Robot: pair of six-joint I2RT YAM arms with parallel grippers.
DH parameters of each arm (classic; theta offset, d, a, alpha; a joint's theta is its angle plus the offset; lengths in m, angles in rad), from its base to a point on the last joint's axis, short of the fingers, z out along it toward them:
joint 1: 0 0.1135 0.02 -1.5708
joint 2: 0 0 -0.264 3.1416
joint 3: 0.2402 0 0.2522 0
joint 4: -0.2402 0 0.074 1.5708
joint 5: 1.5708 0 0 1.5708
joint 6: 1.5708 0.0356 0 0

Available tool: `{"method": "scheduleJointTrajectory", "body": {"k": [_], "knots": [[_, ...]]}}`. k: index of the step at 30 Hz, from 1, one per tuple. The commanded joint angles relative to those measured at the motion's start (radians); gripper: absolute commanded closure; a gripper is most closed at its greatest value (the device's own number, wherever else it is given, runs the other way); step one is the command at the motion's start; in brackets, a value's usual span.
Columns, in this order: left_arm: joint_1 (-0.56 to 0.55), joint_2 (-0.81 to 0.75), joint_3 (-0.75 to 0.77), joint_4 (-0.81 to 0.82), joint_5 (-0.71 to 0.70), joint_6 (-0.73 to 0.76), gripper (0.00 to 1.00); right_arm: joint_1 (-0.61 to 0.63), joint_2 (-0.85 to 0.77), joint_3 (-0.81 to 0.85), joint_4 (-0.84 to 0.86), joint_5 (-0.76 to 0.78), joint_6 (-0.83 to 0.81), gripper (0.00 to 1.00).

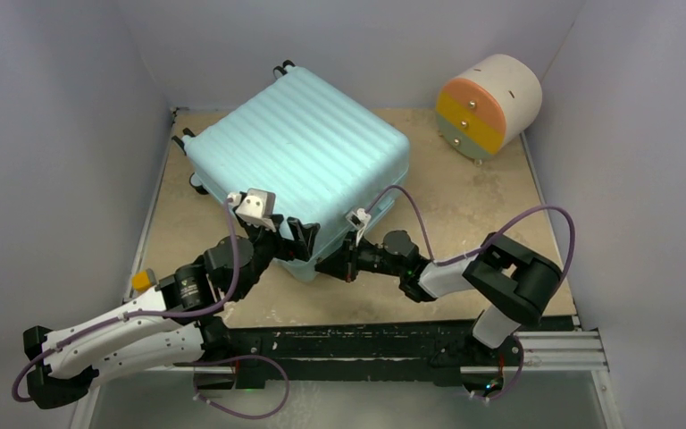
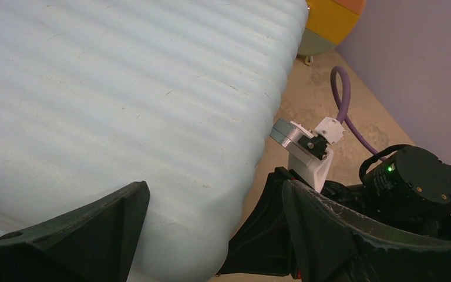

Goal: Pack the luggage
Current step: Zip the luggage at the center of the board.

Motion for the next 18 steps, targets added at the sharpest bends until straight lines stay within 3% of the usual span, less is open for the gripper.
{"method": "scheduleJointTrajectory", "body": {"k": [1, 6, 12, 18], "knots": [[0.001, 0.013, 0.014, -0.039, -0.004, 0.005, 0.12, 0.005, -0.032, 0.017, 0.094, 0.084, -0.013, 1.0], [0.001, 0.019, 0.027, -0.096, -0.051, -0.027, 0.12, 0.02, -0.084, 0.016, -0.069, 0.215, -0.069, 1.0], [0.001, -0.015, -0.02, -0.082, -0.066, -0.076, 0.11, 0.076, -0.155, 0.05, -0.361, 0.532, -0.192, 1.0], [0.001, -0.037, -0.078, -0.044, -0.083, -0.109, 0.11, 0.08, -0.208, 0.035, -0.462, 0.75, -0.27, 1.0]]}}
